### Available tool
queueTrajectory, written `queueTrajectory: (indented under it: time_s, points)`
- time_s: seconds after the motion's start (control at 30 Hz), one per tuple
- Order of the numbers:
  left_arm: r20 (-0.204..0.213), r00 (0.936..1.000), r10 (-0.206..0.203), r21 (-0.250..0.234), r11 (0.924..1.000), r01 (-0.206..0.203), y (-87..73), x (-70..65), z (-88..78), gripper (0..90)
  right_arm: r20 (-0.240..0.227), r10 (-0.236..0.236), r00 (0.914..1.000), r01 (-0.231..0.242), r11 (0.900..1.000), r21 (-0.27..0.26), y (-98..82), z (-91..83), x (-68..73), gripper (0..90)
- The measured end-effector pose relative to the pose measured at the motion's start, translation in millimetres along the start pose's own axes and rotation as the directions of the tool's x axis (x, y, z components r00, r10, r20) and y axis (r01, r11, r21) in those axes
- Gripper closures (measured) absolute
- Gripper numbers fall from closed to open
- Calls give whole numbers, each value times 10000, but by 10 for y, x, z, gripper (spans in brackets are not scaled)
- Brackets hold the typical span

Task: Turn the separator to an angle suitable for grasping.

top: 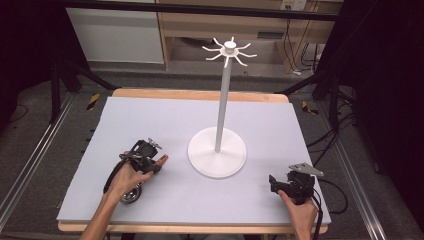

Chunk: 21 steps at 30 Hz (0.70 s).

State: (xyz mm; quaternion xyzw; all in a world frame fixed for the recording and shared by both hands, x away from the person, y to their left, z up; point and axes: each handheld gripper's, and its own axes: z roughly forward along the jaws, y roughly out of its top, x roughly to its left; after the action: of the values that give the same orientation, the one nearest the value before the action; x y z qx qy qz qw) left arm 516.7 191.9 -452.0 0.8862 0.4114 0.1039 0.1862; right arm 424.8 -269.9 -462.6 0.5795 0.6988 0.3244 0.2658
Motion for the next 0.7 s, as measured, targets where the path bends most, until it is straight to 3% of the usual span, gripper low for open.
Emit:
queueTrajectory:
  time_s: [0.3, 0.53, 0.7]
  points:
    - [-79, 9995, -318, 419, 9986, 321, 66, -6, 7, 672, -77, -118, 9999, 119, 9999, 118, 0, 21, 2, 92]
    - [-27, 9994, -355, 428, 9985, 356, 70, 12, 2, 674, -156, 6, 9999, -2, 9996, 276, -4, 32, 4, 92]
    - [-72, 9991, -420, 169, 9990, 422, 54, 8, -9, 675, -185, 148, 9997, -143, 9995, 286, -14, 27, -12, 92]
